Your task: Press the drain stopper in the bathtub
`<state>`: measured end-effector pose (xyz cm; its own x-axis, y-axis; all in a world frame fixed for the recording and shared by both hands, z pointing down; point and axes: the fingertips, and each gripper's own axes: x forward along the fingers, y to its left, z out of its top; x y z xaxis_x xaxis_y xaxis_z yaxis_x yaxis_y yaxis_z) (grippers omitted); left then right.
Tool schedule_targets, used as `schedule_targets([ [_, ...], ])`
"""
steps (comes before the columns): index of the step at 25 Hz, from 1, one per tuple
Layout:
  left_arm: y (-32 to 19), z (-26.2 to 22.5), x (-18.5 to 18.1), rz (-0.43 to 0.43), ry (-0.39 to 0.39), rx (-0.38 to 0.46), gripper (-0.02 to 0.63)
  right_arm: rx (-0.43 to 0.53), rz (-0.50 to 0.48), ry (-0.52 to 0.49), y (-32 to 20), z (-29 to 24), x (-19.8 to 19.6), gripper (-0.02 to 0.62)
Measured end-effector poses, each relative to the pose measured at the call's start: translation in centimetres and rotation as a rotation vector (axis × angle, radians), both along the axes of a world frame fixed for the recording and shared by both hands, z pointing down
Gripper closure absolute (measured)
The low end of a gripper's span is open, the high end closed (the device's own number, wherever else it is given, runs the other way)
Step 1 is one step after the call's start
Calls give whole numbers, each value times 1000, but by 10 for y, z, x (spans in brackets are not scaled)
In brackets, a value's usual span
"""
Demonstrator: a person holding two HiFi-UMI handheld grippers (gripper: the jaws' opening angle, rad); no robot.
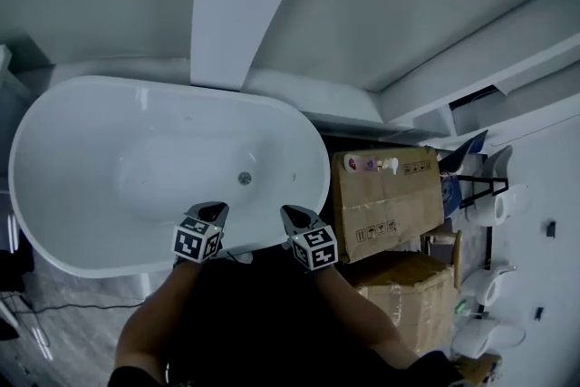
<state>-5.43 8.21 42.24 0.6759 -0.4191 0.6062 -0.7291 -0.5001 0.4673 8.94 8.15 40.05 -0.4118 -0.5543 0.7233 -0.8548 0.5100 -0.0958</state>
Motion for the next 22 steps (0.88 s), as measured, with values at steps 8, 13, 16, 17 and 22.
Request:
schedule_targets([
  [8,6,-51,12,45,-4,74,595,97,-46,-99,-10,-64,-16,581],
  [13,-16,-105,14,-77,60,134,595,187,-86,-141,-26,-111,-6,581],
  [16,-36,-133,24,-89,56,177,595,244,-39,-212,-40,-146,12,581],
  [17,-42,-143,30,-77,45,198,595,253,-26,-229,-42,-157,19,581],
  [22,-68,-208,56,-41,44,332,595,320,-2,-288,-52,-196,53,581],
])
